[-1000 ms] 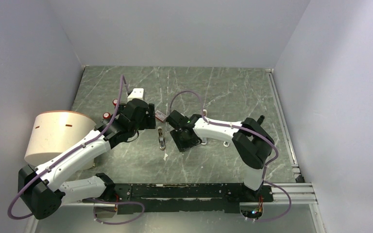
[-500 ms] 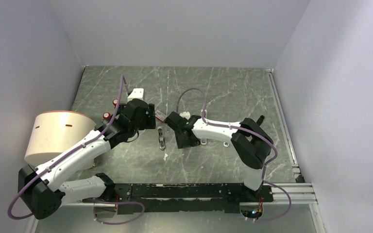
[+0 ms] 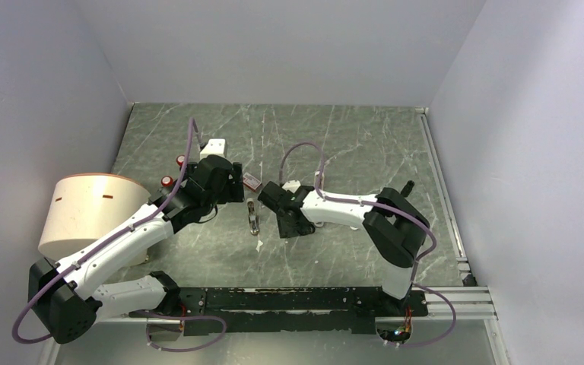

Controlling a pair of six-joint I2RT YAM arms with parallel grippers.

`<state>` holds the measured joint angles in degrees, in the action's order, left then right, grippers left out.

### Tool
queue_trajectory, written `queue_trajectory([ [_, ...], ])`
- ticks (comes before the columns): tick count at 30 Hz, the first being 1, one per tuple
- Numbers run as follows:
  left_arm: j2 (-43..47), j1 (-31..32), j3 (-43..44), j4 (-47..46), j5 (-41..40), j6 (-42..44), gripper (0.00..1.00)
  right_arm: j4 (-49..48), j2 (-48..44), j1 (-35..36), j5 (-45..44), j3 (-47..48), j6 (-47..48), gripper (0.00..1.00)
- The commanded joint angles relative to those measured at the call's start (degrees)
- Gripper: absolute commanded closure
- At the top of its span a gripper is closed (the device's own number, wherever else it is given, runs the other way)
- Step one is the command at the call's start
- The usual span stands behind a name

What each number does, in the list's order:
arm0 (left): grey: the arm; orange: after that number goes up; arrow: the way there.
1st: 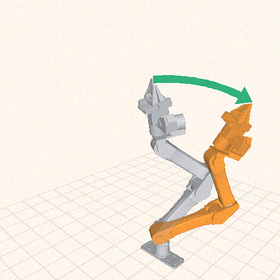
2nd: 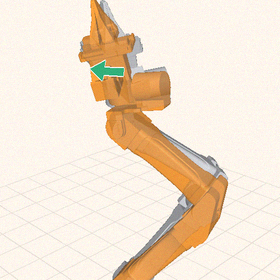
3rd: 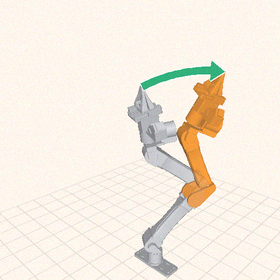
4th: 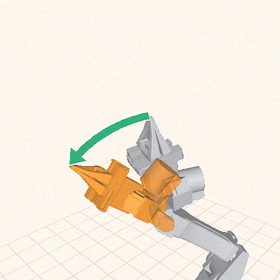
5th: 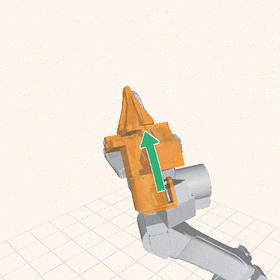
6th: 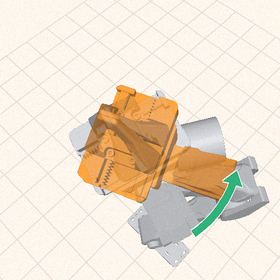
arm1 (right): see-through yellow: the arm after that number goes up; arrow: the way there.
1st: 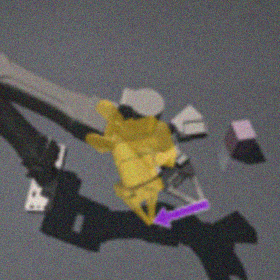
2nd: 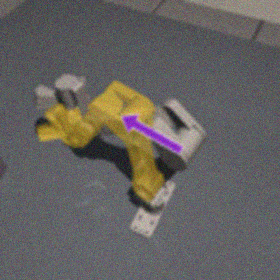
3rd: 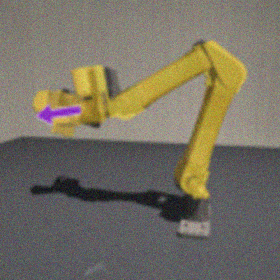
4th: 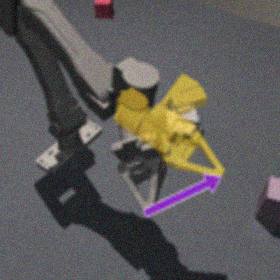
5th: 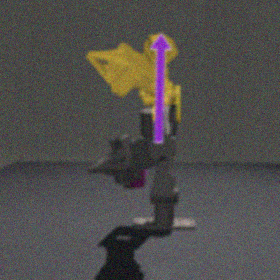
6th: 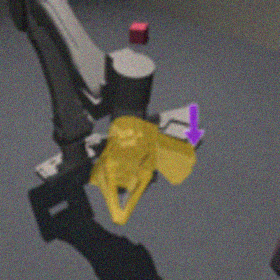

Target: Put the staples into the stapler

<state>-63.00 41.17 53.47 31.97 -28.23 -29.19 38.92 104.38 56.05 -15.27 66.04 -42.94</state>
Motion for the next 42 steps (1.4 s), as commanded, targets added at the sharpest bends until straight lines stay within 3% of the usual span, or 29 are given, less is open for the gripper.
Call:
queue_trajectory([
  [1,0.3,-0.2,-0.3,-1.6,0.4,-0.2,0.09,3.1,0.0,0.3,-1.4,-2.7,-1.9,0.53],
  [7,0.4,-0.3,-0.4,-1.7,0.4,-0.1,0.09,4.2,-1.6,0.3,-3.7,-3.3,-3.2,0.55],
  [11,0.2,-0.3,-0.3,-1.8,0.5,-0.2,0.09,1.3,-2.6,0.2,-1.6,-3.6,-1.1,0.68],
  [15,0.0,-0.2,-0.3,-1.8,0.5,-0.1,0.09,-2.3,-3.0,0.2,3.0,-3.3,1.8,0.63],
  [21,0.1,-0.3,-0.4,-1.8,0.3,-0.1,0.09,-1.0,-0.9,-0.3,0.2,-1.0,2.4,0.55],
  [32,-0.5,-0.2,0.0,-1.8,0.3,0.0,0.09,-2.0,1.0,-1.6,-1.9,0.4,9.6,0.61],
  [42,-0.3,-0.3,-0.1,-1.8,0.3,0.0,0.09,-2.1,0.8,-2.5,0.5,-0.2,9.0,0.72],
])
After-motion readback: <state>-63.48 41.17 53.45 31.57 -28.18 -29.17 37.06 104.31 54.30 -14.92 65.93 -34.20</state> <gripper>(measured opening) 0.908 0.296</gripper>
